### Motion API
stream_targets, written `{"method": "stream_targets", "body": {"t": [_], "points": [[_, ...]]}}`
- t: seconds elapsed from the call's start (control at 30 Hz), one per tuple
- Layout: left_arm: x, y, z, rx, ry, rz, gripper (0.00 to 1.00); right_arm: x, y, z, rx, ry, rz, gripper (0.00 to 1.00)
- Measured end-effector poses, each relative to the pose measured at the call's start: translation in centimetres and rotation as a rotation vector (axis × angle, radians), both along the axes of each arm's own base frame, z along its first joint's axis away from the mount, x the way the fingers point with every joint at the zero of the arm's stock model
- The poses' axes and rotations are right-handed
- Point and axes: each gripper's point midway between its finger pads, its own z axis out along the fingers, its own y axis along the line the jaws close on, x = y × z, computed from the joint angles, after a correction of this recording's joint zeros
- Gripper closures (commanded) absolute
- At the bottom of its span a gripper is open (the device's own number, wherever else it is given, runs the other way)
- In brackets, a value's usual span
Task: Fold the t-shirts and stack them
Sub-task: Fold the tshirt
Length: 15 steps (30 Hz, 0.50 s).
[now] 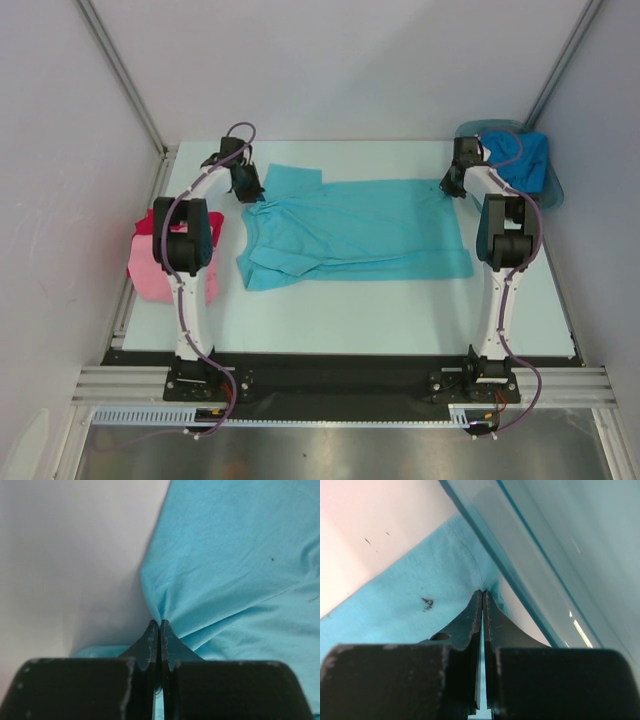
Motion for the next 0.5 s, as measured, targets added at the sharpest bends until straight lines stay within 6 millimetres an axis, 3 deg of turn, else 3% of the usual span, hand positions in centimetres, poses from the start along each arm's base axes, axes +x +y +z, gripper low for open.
{"method": "stream_targets", "body": {"t": [0.3, 0.5], "points": [[0.7, -0.2, 4.3, -0.024, -0.100, 0.021, 1.00, -2.5, 0.3, 0.5, 0.006, -0.035, 0.009, 1.00], [1.0, -0.2, 7.1, -0.040, -0.166, 0.032, 1.00, -3.5, 1.0, 3.6, 0.013, -0.159, 0.053, 1.00]]}}
